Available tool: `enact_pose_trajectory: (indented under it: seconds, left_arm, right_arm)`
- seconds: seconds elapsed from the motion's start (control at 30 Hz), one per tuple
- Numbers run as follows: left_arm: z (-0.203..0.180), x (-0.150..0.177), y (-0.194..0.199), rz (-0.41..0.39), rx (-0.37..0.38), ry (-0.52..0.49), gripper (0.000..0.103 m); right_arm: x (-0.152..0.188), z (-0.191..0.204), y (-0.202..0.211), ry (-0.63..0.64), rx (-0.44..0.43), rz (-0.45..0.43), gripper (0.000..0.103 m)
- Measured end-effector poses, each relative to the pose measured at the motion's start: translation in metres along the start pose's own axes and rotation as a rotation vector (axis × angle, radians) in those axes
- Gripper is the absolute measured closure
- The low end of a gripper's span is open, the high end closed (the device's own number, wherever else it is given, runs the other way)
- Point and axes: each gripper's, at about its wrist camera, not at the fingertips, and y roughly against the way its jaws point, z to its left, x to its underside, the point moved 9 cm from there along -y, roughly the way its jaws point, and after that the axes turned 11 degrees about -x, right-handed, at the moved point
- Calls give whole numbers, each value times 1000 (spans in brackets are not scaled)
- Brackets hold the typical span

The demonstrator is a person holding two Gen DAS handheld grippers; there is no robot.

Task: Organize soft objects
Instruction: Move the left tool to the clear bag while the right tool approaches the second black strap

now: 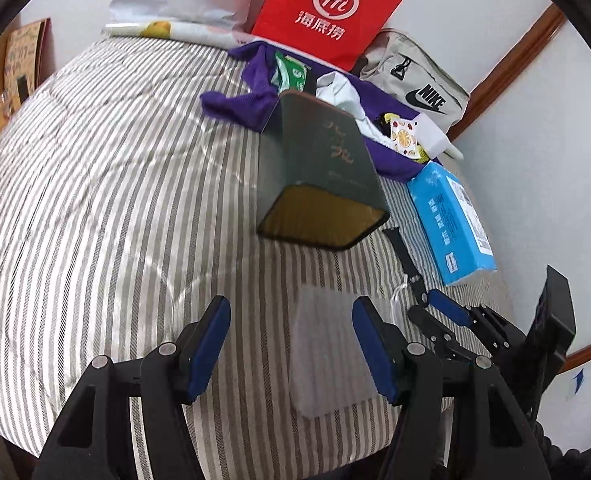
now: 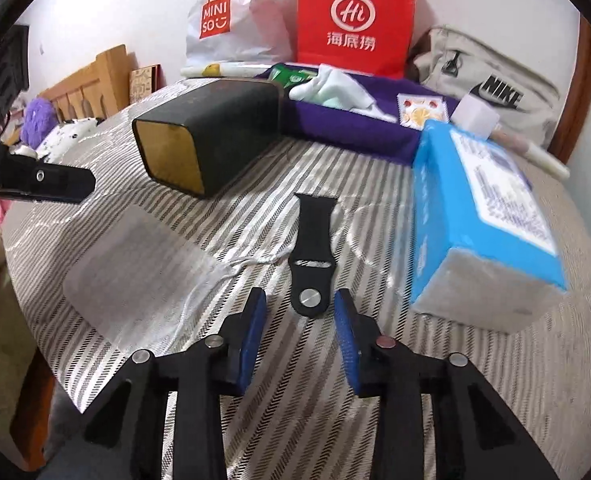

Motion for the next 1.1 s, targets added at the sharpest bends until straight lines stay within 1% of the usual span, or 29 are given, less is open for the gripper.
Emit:
enact_pose_trajectory:
  seconds: [0.2,0.27,0.3,0.47,0.53,0.7,0.77,0.87,0.9,0.97,1.0,1.03,1.1]
  left_arm:
    - [-1,1,-4,15,-14,3,41]
    - [-4,2,-5,20,-14,-1,41]
    - [-5,3,-5,23,-17,-4,42]
    - [-8,7,-8,33,-43,-21,41]
    - [-8,10,-9,40,-45,-22,41]
    - [-8,14,-13,60,-45,-6,41]
    - [-10,14,-14,64,-37,0,41]
    - [-14,15,-15,65,-46,-12,41]
    - [-15,16,-16,66,-50,-16,41]
    - [-15,17,-17,65,-63,-25,41]
    - [-15,18,-17,64,-69,-25,41]
    - [-14,20,-18,68,-74,-23,42]
    - [-12,23,-20,81,-78,-14,41]
  right_arm:
    - [-9,-3,-5,-33,5,-38,67]
    - [-10,-4,-6,-45,13,-54,78]
    - [-9,-5,-5,-50,20,-61,81]
    - [-4,-9,1,-83,-32,-60,82]
    - [4,-11,9,-85,-35,-51,82]
    - [34,-14,32,-69,-47,-10,82]
    - [46,-14,41,-58,-46,-1,82]
    - [57,-13,50,-45,-42,4,81]
    - [58,-13,52,-45,-46,4,80]
    - [57,-12,52,-51,-64,0,73]
    - [53,-12,50,-54,-74,-14,64]
    - [49,-13,49,-55,-73,-24,59]
    - [42,-12,42,-51,-77,-34,58]
